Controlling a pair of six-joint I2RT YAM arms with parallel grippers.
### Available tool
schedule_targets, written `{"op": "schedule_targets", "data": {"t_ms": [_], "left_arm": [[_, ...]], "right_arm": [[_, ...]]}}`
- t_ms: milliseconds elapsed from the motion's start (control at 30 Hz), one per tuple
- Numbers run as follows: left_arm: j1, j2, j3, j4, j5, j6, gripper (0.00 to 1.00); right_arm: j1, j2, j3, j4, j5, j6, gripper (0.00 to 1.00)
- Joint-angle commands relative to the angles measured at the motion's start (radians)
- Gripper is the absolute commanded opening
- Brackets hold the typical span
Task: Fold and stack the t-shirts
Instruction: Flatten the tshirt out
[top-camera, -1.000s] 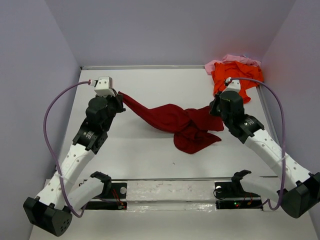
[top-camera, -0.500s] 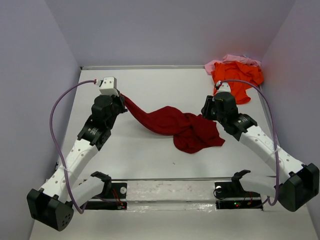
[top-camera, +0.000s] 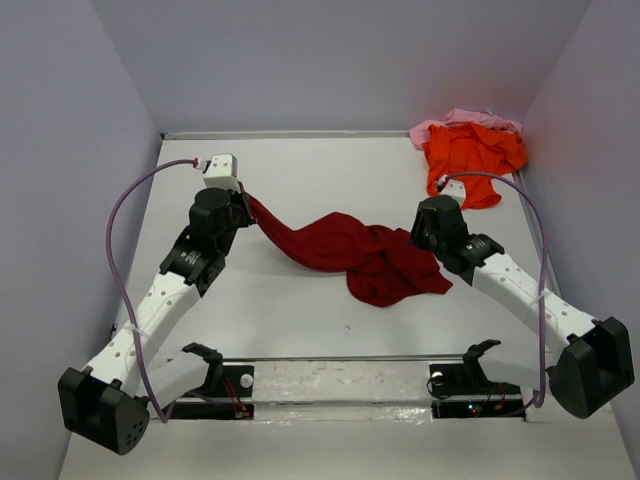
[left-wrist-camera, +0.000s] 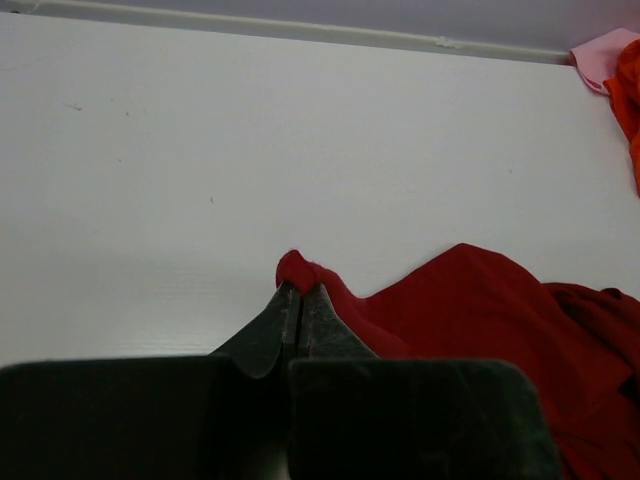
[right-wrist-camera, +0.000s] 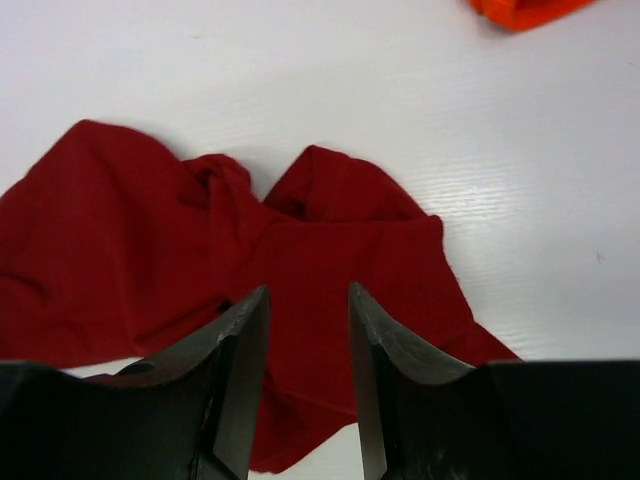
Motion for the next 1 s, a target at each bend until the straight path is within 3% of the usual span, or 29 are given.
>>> {"op": "schedule_targets", "data": {"t_ms": [0,333,967], "left_arm": [[0.008,-0.028,0.013,0.037,-0.007,-0.005,0.00],[0.006,-0.059,-0.004,0.040,0.000,-0.002,0.00],[0.005,-0.062,-0.004,0.040,0.005,0.001,0.00]], "right_arm": [[-0.006,0.065,-0.038,-0.002,0.210,0.117,0.43],[-0.006,0.366,0.057,-0.013,0.224,0.248,0.40],[-0.024,0.365,0.088,-0.073,0.347,0.278,0.42]]}}
